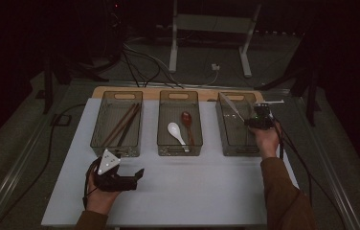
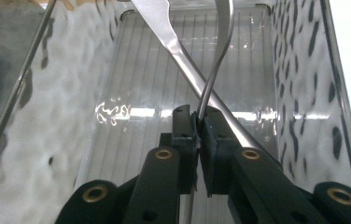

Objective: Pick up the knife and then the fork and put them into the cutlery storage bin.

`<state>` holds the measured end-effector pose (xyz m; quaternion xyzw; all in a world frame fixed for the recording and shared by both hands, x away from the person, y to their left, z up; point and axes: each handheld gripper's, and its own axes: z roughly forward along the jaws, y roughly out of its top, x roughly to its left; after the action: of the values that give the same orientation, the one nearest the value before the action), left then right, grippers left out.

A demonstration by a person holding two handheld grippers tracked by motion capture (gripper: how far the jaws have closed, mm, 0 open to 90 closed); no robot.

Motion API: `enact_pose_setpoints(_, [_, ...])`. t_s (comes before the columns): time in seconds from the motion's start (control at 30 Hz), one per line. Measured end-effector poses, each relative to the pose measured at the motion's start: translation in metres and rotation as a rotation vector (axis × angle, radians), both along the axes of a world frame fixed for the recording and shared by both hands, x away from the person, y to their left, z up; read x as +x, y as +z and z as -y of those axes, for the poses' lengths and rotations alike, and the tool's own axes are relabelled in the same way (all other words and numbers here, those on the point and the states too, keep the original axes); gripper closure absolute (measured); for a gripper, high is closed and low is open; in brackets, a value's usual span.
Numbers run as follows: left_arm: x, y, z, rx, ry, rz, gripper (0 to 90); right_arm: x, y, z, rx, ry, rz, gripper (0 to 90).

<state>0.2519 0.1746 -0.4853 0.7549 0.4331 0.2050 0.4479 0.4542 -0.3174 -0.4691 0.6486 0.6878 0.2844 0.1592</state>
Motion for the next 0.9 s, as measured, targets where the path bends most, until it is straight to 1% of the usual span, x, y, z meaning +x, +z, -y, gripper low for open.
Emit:
enact_pose_setpoints(0.17, [0.000, 0.000, 0.001, 0.001, -0.001, 0.000, 1.7, 0.000, 0.000, 0.001, 0.003, -0.002, -0.005, 84.7])
enact_pose_setpoints(0.27, [0.000, 0.000, 0.001, 0.001, -0.001, 0.000, 1.7, 0.001, -0.001, 0.001, 0.013, -0.003, -0.014, 80.7])
enact_pose_setpoints(0.3, [0.000, 0.000, 0.001, 0.000, -0.001, -0.001, 1.7, 0.001, -0.001, 0.001, 0.009, -0.001, -0.024, 80.5])
enact_pose_setpoints(0.33, [0.000, 0.000, 0.001, 0.000, -0.001, 0.000, 1.7, 0.002, -0.001, 0.001, 0.002, -0.005, -0.025, 80.2])
enact_pose_setpoints(0.4, [0.000, 0.000, 0.001, 0.000, -0.001, 0.000, 1.7, 0.002, -0.001, 0.001, 0.007, -0.004, -0.023, 79.7])
enact_pose_setpoints(0.47, [0.000, 0.000, 0.001, 0.000, -0.001, 0.000, 1.7, 0.002, -0.001, 0.001, -0.005, -0.006, -0.021, 77.3])
enact_pose_setpoints(0.53, [0.000, 0.000, 0.001, 0.000, -0.001, 0.000, 1.7, 0.003, -0.001, 0.001, -0.019, -0.015, -0.018, 71.6])
enact_pose_setpoints(0.57, [0.000, 0.000, 0.001, -0.001, -0.001, -0.001, 1.7, 0.004, -0.002, 0.002, -0.039, -0.022, -0.025, 70.0])
enact_pose_setpoints(0.6, [0.000, 0.000, 0.001, -0.001, -0.001, -0.001, 1.7, 0.006, -0.002, 0.002, -0.043, -0.025, -0.032, 67.9])
enact_pose_setpoints(0.67, [0.000, 0.000, 0.001, -0.001, -0.002, -0.001, 1.7, 0.008, -0.003, 0.003, -0.039, -0.036, -0.036, 65.1])
enact_pose_setpoints(0.77, [0.000, -0.001, 0.001, -0.001, -0.003, -0.001, 1.7, 0.012, -0.002, 0.002, -0.033, -0.020, -0.050, 61.9])
enact_pose_setpoints(0.8, [0.000, -0.001, 0.001, -0.001, -0.003, -0.001, 1.7, 0.013, -0.001, 0.001, -0.041, -0.023, -0.049, 61.6])
enact_pose_setpoints(0.83, [0.000, -0.001, 0.001, -0.001, -0.003, -0.001, 1.7, 0.014, 0.000, 0.001, -0.040, -0.020, -0.048, 60.7])
enact_pose_setpoints(0.9, [0.000, -0.001, 0.001, -0.002, -0.004, -0.001, 1.7, 0.016, 0.003, 0.000, -0.021, -0.014, -0.037, 60.6])
